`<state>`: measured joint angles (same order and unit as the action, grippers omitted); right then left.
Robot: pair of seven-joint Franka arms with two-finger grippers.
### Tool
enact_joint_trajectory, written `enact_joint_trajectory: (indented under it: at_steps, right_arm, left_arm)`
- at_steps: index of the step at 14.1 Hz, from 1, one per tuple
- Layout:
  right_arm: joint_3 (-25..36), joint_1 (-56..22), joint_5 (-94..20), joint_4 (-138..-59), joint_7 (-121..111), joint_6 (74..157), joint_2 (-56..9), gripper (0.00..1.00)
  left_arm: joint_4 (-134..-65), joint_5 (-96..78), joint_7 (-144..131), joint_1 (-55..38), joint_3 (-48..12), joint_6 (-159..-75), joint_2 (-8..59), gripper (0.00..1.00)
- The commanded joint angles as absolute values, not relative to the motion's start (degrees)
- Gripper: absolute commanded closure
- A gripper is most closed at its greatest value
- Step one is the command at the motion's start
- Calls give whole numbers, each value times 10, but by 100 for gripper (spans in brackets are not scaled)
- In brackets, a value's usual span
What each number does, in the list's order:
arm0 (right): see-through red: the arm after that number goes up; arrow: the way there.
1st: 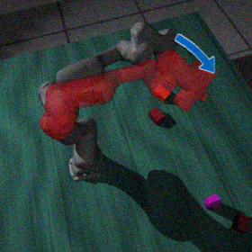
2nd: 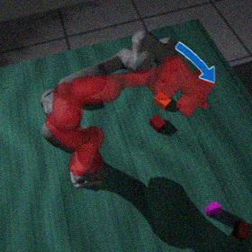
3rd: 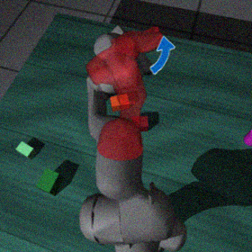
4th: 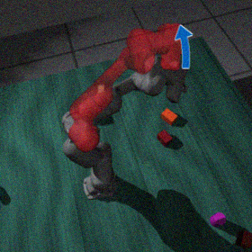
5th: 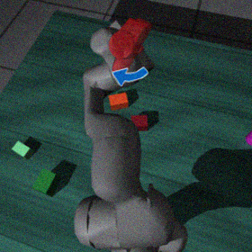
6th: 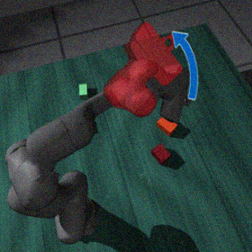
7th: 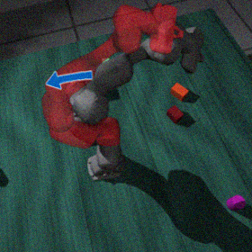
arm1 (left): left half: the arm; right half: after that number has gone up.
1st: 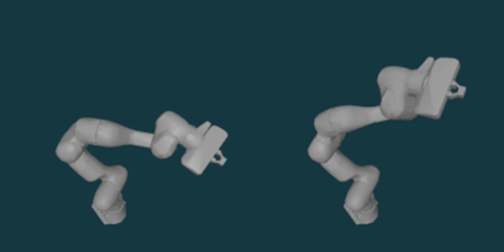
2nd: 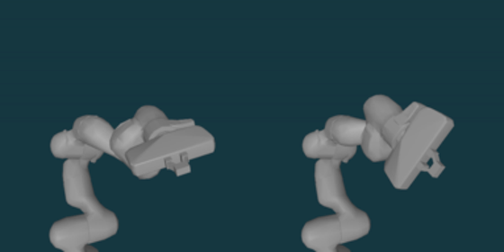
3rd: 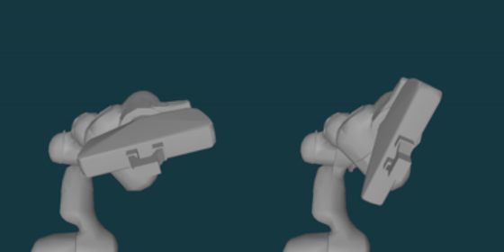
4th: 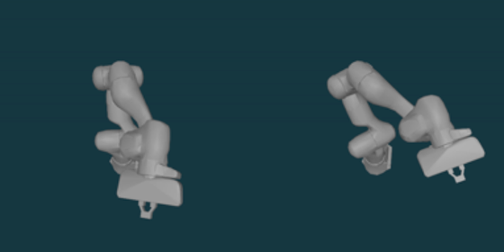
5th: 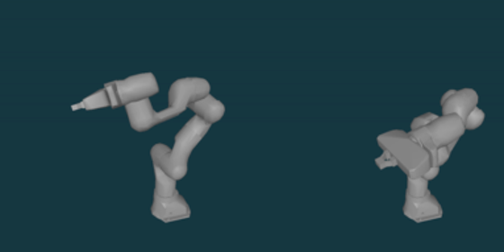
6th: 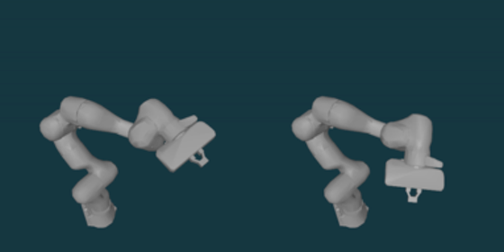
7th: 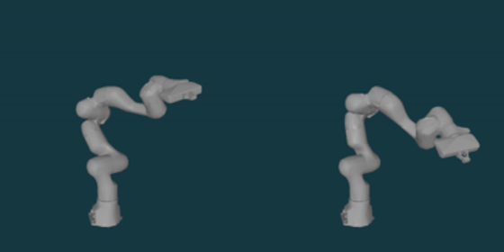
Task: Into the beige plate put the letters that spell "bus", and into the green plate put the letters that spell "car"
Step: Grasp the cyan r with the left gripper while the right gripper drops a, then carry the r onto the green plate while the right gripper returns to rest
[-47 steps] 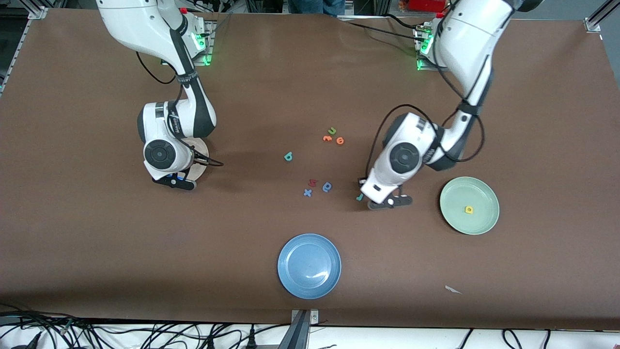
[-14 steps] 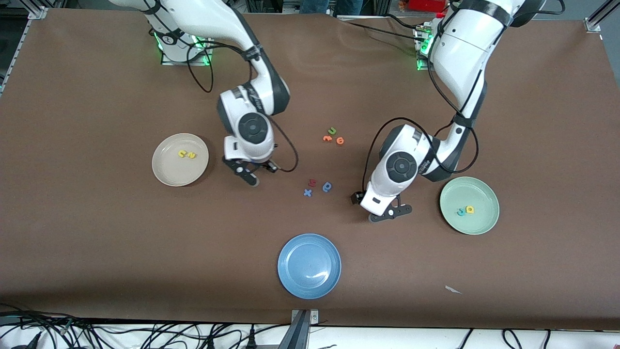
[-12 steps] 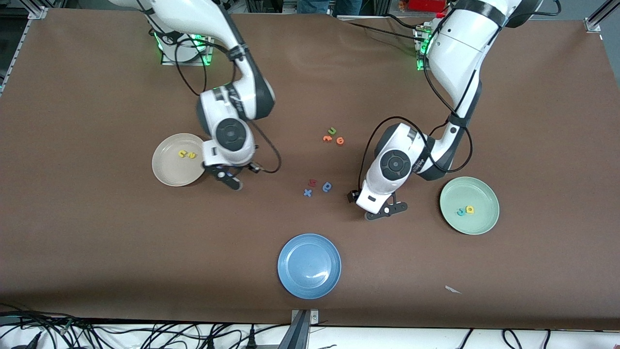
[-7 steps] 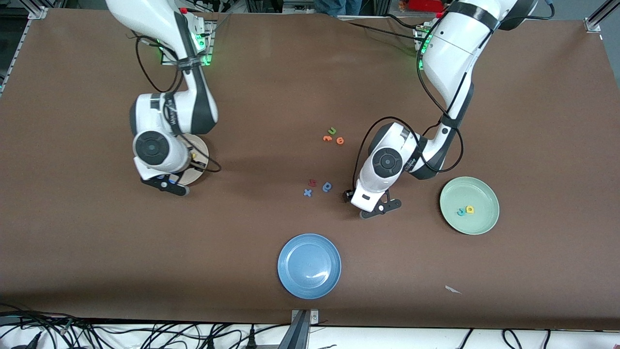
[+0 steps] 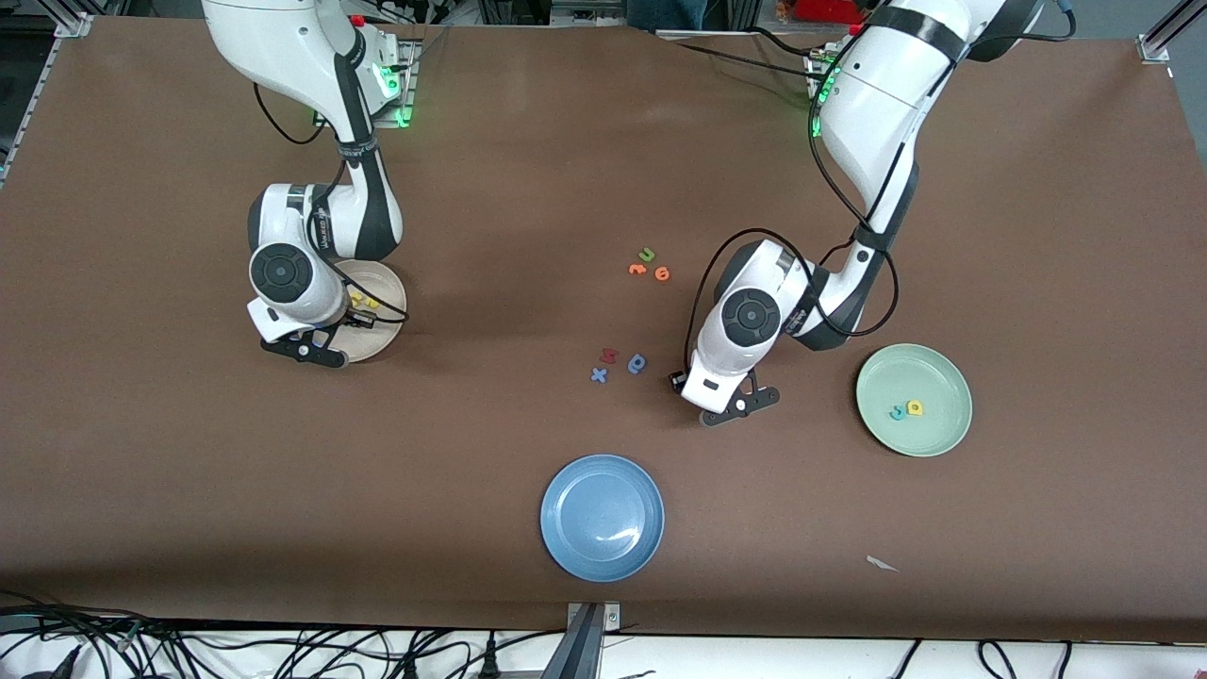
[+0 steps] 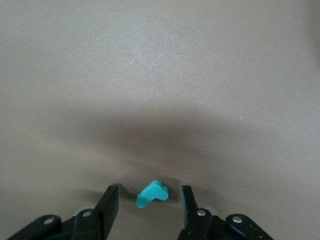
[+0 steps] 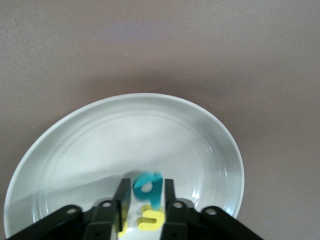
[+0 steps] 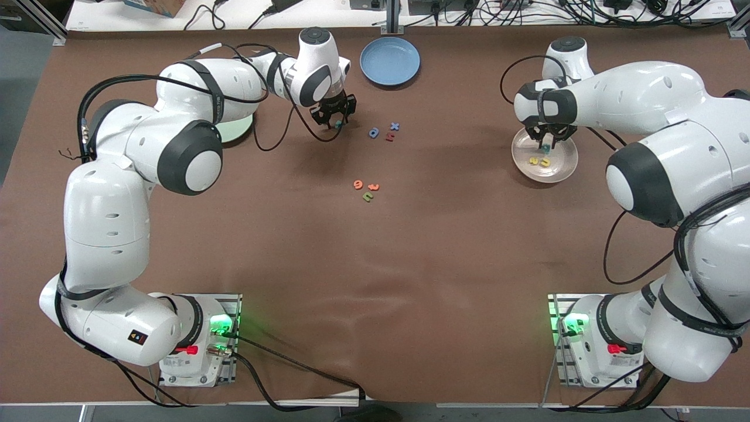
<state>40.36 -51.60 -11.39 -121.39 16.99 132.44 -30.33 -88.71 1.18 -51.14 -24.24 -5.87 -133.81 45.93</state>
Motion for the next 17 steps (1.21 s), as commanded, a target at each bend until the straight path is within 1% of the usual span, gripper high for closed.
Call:
enact_joint_trajectory:
  at_steps: [1,3,5,7,9,11,13,14,15,16,17]
  right_arm:
    - [405,-523,-111,-1202,167,1319,-283,0]
    - [405,-523,-112,-1164,165,1275,-266,0]
    - [405,-523,-113,-1088,167,1190,-258,0]
    - [406,-516,-110,-1007,154,1103,-263,0]
    - [405,-515,-110,-950,138,1027,-265,0]
    - [405,-518,-109,-919,139,1016,-263,0]
    - [420,-516,-113,-890,127,1015,-254,0]
    - [417,-509,-107,-891,116,1017,-237,0]
    - [407,-496,-105,-893,112,1013,-218,0]
    - [396,-472,-105,-893,107,993,-199,0]
    - [363,-440,-99,-896,98,973,-172,0]
  left_arm:
    - [-864,7,-524,-256,-49,-1335,476,50]
    - [-864,7,-524,-256,-49,-1335,477,54]
    - [-864,7,-527,-257,-49,-1335,477,58]
    - [-864,7,-527,-258,-49,-1335,477,59]
    - [-864,8,-527,-258,-49,-1335,477,63]
    - [-864,8,-527,-258,-49,-1335,477,66]
    - [-864,8,-527,-258,-49,-1335,477,66]
    - [-864,9,-527,-258,-49,-1335,477,67]
    - [-864,9,-527,-258,-49,-1335,477,68]
    - [-865,9,-527,-258,-49,-1335,477,69]
    - [-865,9,-527,-258,-49,-1335,477,69]
